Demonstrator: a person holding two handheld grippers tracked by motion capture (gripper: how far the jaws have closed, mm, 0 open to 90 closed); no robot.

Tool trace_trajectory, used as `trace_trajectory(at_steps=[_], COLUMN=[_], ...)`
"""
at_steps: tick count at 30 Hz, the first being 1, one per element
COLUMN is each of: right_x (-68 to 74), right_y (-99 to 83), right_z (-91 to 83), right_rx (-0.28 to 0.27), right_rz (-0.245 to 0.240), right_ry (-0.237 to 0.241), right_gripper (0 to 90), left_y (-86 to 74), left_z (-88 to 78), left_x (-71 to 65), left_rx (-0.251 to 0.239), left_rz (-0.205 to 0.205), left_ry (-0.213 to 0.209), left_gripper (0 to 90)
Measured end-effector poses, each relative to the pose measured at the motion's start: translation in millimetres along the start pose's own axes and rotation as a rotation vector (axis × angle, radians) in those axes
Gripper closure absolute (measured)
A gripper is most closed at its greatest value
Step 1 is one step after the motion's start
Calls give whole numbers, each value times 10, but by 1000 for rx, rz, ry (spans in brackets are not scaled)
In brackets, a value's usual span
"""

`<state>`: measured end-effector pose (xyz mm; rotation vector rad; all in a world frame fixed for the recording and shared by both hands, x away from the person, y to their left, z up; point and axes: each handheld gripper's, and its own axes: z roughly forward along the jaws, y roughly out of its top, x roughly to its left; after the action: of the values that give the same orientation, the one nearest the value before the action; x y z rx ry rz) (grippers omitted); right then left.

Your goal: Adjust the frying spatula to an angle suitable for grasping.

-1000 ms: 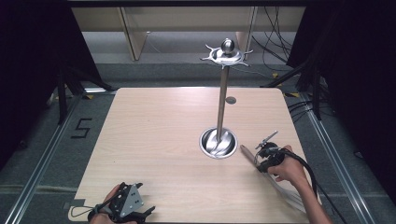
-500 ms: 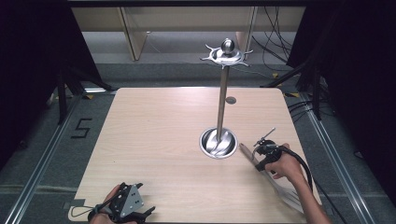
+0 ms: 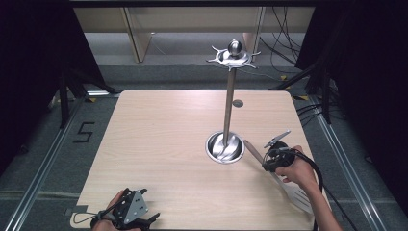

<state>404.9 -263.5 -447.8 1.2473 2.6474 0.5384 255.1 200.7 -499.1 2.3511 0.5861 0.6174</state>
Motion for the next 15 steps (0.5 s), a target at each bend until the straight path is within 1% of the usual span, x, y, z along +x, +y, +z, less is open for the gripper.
trace_trajectory(at_steps=[1,2,3,4,5,6,7,8,9,10,11,12,13,14,15], right_x=[0,13,14,14,39,22,-6,2,-29,-31,-61,-61,-50,-68,-68], right_y=[0,-11,-20,-20,-32,-45,-66,-83,-118,-136,-159,-159,-183,-237,-237], right_z=[0,-105,-157,-157,-198,-261,-321,-348,-460,-487,-551,-551,-616,-710,-710], right_rx=[0,-60,-95,-95,-106,-139,-185,-220,-262,-294,-317,-317,-325,-386,-386], right_rz=[0,4,8,8,26,5,-12,6,5,13,-7,-7,20,17,17], right_ry=[0,-6,-3,-3,-1,-22,-31,-34,-42,-56,-46,-46,-37,-53,-53], right_gripper=[748,750,750,750,750,750,750,750,750,750,750,750,750,750,750], left_y=[0,0,-2,-2,-2,-1,-2,-3,-5,-4,-4,-4,-5,-5,-5], left_z=[0,1,4,4,3,1,2,6,14,10,10,8,10,12,12], left_x=[0,-1,-4,-4,-6,-2,-1,3,-3,-2,-2,-1,-4,-4,-4], left_rx=[0,0,0,0,-3,-1,-1,3,-4,-2,-2,0,-2,-5,-5], left_rz=[0,-1,-2,-2,-4,-2,-2,3,-8,-6,-6,-5,-11,-12,-12], left_ry=[0,0,2,2,-1,0,0,5,-8,0,0,-1,-4,-2,-2], left_gripper=[155,155,155,155,155,155,155,155,155,155,155,155,155,155,155])
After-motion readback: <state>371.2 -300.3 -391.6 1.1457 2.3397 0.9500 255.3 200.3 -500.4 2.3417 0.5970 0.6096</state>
